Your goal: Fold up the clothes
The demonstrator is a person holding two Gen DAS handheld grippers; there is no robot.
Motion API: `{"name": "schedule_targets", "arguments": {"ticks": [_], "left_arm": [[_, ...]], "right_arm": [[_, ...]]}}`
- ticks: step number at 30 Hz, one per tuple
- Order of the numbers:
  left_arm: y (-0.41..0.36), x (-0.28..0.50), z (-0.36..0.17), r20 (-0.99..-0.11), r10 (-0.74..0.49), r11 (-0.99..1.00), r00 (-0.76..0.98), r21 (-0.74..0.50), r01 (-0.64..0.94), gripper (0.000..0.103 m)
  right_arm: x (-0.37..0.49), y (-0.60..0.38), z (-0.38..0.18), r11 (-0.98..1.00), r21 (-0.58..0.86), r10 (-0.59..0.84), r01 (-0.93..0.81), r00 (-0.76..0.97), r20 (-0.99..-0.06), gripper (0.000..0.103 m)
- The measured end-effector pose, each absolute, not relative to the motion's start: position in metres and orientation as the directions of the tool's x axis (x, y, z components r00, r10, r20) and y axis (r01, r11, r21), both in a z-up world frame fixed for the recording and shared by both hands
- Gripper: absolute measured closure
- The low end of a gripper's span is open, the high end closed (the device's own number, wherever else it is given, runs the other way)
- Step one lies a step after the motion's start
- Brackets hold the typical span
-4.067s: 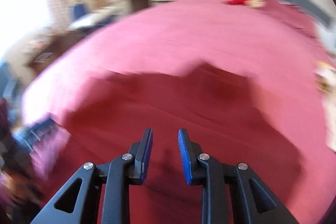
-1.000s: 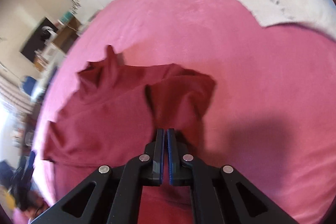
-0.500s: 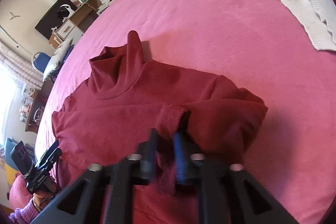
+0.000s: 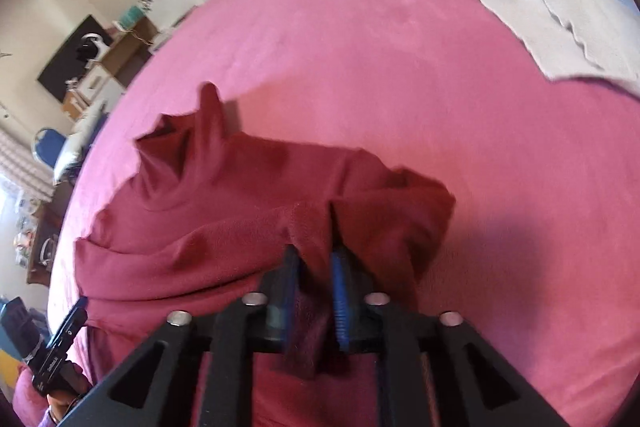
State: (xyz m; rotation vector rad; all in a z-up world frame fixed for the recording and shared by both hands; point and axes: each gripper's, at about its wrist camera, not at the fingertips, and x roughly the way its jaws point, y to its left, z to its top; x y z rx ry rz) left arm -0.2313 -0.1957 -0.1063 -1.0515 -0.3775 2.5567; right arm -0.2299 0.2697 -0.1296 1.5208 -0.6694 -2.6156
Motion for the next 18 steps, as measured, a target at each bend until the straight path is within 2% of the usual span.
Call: {"name": "schedule_targets", "arguments": {"ticks": [3,12,13,14,16,18], "left_arm": [[-0.204,-0.223,-0.106,-0.595,0.443,-0.884,-0.670,-0.414,-0.218,0.023],[-0.196,-0.234,-0.104,-0.603,0.432,-0.889,-0.671,-0.410,-0.204,0.023],[-0.195,-0.237,-0.104,-0.614,0.424,-0.894,-0.666,-0.403,-0.197,0.023],[-0.195,-0.239,-0.104,-0.620,0.422,-0.895,-0.661,-0.401,-0.195,0.023],[-0.194,-0.240,-0.103,-0.630,0.424,-0.896,-0.650,-0.397,-0.200,0.023],[-0.194,-0.239,-0.103,-0.630,0.434,-0.894,-0.644,-0.390,-0.221,0.023]], "right_arm": [[-0.222,0.269,-0.129,-0.905,0.394,-0.263,-0.160,-0.517,-0.815,0.075],[-0.205,0.267,-0.133,-0.889,0.436,-0.312,-0.138,-0.514,-0.799,0.076],[-0.205,0.267,-0.135,-0.884,0.445,-0.318,-0.144,-0.514,-0.797,0.078],[-0.205,0.268,-0.137,-0.878,0.455,-0.324,-0.149,-0.514,-0.794,0.092],[-0.204,0.269,-0.138,-0.865,0.477,-0.339,-0.158,-0.518,-0.786,0.097],[-0.197,0.276,-0.126,-0.857,0.493,-0.348,-0.152,-0.535,-0.770,0.097]]}}
